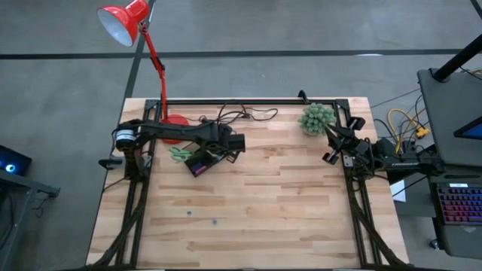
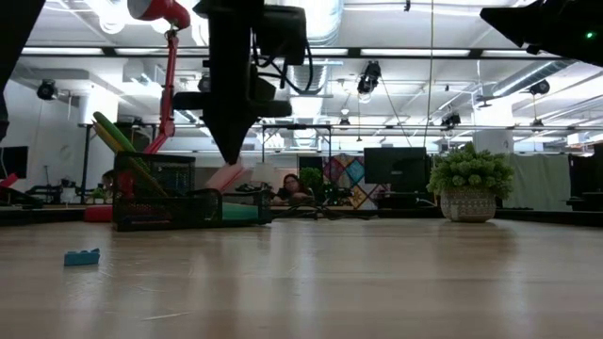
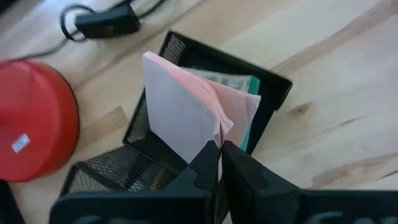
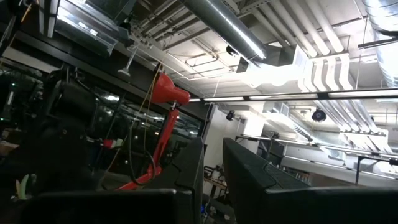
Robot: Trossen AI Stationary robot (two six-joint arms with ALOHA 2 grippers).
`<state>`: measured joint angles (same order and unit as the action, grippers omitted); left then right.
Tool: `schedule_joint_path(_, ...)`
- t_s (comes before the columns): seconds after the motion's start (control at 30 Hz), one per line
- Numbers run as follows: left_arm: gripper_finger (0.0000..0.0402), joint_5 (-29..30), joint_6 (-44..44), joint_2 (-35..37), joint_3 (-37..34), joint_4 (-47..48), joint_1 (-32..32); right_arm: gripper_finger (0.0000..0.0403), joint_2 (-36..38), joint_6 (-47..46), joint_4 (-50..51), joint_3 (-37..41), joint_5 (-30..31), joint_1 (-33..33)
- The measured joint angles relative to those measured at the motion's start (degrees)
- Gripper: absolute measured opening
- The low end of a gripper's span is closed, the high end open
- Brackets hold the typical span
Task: Pick and place office supplies into organizer
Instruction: Put the pink sticky notes into the desk organizer
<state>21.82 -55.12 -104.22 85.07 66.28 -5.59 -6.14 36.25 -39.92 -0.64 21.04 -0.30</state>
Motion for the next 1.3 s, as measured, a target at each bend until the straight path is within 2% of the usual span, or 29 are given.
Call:
schedule_joint_path(0.47,0.0,-2.1,0.2,0.0,-2.4,-3.2,-2.6,0.0052,0.0,0.2,0.0,0.0,0.0,0.0)
schedule_joint_path(0.77,0.0,-6.6,0.6,0.0,-6.8,-6.2,-4.7,0.0052,0.0,0.3,0.0,0.0,0.0,0.0)
schedule_joint_path(1.1,0.0,-7.5,3.2,0.0,-10.2,-13.6,-5.8,0.0052,0.0,0.4,-0.1,0.0,0.0,0.0)
schedule_joint_path(1.3,0.0,-8.0,3.2,0.0,-10.3,-13.8,-6.1,0.0052,0.0,0.5,-0.1,0.0,0.0,0.0)
